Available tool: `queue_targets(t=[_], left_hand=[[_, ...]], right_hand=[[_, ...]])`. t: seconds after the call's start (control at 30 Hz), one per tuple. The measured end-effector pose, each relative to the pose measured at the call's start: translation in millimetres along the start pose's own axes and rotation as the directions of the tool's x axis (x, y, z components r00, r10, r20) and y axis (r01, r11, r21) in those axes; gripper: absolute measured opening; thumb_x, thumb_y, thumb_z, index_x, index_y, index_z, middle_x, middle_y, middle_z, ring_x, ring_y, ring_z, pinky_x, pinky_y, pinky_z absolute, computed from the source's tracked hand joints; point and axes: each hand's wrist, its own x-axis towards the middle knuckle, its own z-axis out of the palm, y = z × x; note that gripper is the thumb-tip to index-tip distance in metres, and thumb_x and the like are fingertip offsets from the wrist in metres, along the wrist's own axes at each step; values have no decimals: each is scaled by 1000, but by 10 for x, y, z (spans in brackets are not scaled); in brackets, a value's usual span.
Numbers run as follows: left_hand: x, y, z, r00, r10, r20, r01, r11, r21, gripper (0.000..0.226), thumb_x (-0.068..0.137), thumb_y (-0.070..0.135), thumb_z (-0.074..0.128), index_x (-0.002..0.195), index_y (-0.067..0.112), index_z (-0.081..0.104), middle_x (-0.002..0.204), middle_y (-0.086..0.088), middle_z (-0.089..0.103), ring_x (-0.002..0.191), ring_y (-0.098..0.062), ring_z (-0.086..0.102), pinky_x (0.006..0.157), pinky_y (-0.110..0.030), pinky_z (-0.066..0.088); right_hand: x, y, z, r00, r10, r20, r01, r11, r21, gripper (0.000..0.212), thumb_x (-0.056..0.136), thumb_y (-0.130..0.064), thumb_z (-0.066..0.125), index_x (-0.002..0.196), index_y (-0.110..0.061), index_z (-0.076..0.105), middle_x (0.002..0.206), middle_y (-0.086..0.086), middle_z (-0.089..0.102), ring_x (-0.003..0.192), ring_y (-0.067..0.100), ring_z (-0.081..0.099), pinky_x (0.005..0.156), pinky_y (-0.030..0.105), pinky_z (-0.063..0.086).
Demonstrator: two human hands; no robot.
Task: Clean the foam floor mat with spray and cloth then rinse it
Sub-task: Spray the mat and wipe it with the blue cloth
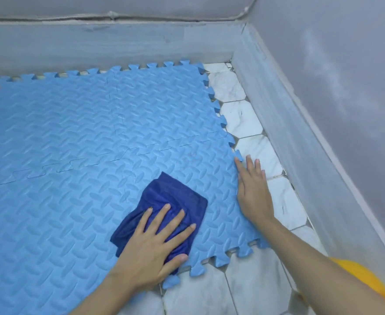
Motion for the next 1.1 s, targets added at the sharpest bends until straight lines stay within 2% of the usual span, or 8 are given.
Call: queue_targets(t=[0.13,0.27,0.4,0.53,0.67,0.8,0.97,1.1], left_hand=[[896,-206,-111,990,-137,-44,135,990,-50,61,89,65,30,145,41,32,154,3,31,144,-31,21,110,-62,14],[1981,-566,-271,938,-339,-70,334,940,-73,61,91,65,23,148,45,14,160,3,10,147,-31,-2,112,-62,-5],[2534,-801,-363,909,-415,-28,411,907,-88,58,94,59,19,149,44,9,161,4,1,146,-31,-9,112,-62,-7],[2162,-616,-297,921,-383,-63,374,919,-128,58,96,53,21,151,33,16,161,3,9,147,-27,1,117,-51,-1],[1063,-67,-172,985,-151,-84,141,983,-115,59,94,51,26,145,25,39,153,-2,35,143,-28,27,113,-48,17],[287,302,-35,1000,0,25,1,997,-77,57,93,52,33,144,25,41,152,0,36,140,-28,32,108,-50,24],[1134,208,-82,986,-165,18,166,985,-45,58,93,54,25,145,31,37,154,0,32,143,-33,25,110,-59,17],[1756,-81,-239,934,-352,62,355,933,-63,59,95,57,11,151,37,12,161,4,1,147,-29,-6,114,-60,-4]], right_hand=[[33,15,37,1000,3,-30,-3,1000,2,48,104,-16,31,151,-27,33,162,4,22,152,22,8,123,39,7],[69,-5,34,999,10,-36,-9,1000,19,53,100,-19,27,152,-28,31,161,4,25,151,21,12,123,38,6],[62,-17,12,1000,17,-23,-17,999,30,55,97,-19,26,151,-27,33,159,3,28,150,22,16,123,39,5],[67,-11,5,1000,4,-30,-2,999,52,54,97,-13,31,150,-24,36,158,4,32,150,24,18,123,41,5],[76,-16,0,999,1,-34,0,999,54,52,98,-14,30,149,-22,38,157,5,34,149,26,22,123,41,6],[64,-17,3,1000,-2,-31,3,999,51,51,101,-10,34,150,-22,36,158,4,33,149,24,21,123,40,7],[66,-42,-38,1000,-8,-7,8,997,83,50,102,-10,31,151,-22,34,158,4,31,149,23,21,123,38,9],[51,-50,-60,1000,-5,11,4,998,60,51,102,-9,31,151,-21,34,159,5,31,150,24,19,123,41,9]])
